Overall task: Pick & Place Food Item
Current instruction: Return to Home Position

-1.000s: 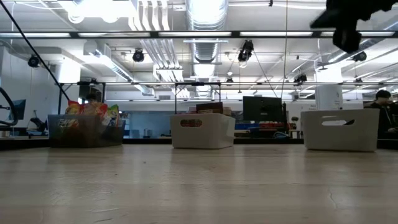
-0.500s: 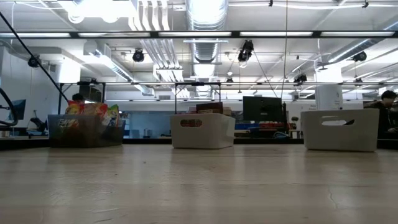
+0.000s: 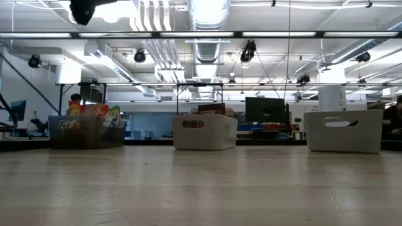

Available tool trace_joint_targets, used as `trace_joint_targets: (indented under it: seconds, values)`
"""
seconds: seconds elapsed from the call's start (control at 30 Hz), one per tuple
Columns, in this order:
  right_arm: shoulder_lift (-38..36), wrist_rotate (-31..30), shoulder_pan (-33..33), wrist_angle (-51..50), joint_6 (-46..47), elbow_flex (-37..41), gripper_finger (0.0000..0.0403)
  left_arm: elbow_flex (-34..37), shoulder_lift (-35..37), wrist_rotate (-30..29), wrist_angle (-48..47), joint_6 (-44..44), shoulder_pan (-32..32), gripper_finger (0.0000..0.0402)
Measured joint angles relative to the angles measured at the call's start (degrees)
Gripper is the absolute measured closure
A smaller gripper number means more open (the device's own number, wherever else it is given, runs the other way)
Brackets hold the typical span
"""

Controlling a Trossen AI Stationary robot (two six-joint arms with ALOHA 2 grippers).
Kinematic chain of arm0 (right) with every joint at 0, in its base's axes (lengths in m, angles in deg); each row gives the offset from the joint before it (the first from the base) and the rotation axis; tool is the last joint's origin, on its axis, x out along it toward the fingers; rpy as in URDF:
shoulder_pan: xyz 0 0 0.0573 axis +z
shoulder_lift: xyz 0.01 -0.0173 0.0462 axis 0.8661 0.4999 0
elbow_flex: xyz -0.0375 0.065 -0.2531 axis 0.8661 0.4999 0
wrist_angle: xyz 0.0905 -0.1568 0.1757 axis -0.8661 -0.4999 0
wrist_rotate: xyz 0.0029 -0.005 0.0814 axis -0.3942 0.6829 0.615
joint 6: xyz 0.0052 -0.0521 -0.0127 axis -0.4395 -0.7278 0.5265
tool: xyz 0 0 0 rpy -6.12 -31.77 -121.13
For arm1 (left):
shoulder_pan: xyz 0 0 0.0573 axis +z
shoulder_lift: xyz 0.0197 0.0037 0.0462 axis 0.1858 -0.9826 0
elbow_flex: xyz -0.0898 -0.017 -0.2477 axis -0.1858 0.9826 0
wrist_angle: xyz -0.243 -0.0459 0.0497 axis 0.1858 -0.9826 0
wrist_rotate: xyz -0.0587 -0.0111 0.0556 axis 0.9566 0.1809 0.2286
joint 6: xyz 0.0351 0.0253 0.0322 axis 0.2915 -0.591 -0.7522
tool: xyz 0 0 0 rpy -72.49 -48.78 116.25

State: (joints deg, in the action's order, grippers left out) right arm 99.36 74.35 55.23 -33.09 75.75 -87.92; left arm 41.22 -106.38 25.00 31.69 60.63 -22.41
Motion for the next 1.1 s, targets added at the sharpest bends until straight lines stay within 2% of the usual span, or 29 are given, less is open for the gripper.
trace_joint_targets:
  seconds: [0.13, 0.2, 0.47, 0.8, 1.1]
  values:
    - [0.1, -10.0, 0.0, -0.1, -1.4, 0.7, 0.0395, 6.3, 6.0, 0.0, 2.2, 3.2, 1.9, 0.0123]
    - [0.3, -12.1, 0.0, 0.0, -3.6, 1.7, 0.0395, 8.9, 8.4, -0.2, 2.2, 3.2, 2.6, 0.0123]
    - [0.0, -6.8, 0.0, 6.6, -4.8, 9.8, 0.0395, 18.4, 17.9, -0.1, 2.3, 2.7, 2.8, 0.0123]
    - [-3.3, -7.0, 0.1, 11.2, -5.5, 17.6, 0.0395, 26.8, 27.5, -0.7, 2.4, 2.5, 2.9, 0.0123]
    - [-10.6, -8.6, 0.2, 15.1, -4.6, 25.3, 0.0395, 29.3, 30.2, -1.2, 2.0, 1.2, 2.9, 0.0123]
